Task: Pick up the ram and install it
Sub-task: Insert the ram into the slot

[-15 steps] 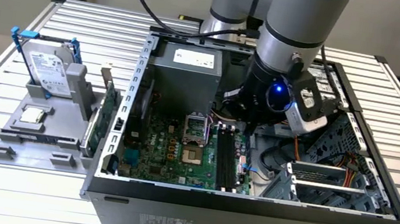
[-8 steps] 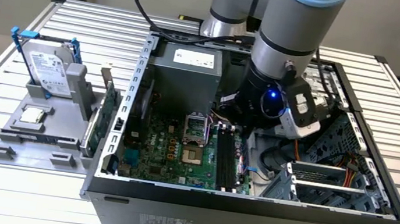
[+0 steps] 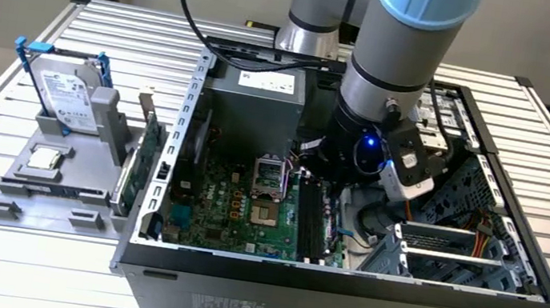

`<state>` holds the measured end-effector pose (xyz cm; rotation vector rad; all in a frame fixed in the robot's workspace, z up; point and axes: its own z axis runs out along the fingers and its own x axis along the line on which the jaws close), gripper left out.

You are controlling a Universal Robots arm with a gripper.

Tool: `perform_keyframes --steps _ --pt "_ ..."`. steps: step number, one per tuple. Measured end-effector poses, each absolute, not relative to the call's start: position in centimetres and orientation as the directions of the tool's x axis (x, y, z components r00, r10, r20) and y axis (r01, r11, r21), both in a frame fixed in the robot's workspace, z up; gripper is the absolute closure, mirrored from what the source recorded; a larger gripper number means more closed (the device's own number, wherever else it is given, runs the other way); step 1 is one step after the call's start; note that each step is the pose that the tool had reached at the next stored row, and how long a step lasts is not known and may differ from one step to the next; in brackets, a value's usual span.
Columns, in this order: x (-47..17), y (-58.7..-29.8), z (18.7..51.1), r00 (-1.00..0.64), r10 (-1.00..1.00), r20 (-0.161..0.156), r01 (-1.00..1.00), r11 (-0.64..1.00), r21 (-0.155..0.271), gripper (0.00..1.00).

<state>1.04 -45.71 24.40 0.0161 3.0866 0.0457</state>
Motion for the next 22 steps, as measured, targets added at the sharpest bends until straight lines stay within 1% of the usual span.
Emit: perform_keyframes --steps 7,22 --pt "1.1 -45.7 23.5 -0.998 0.012 -0.067 0.010 1.000 0.025 1.00" --pt "0.6 -45.7 23.0 -0.997 0.045 -0.068 0.043 0.999 0.025 1.00"
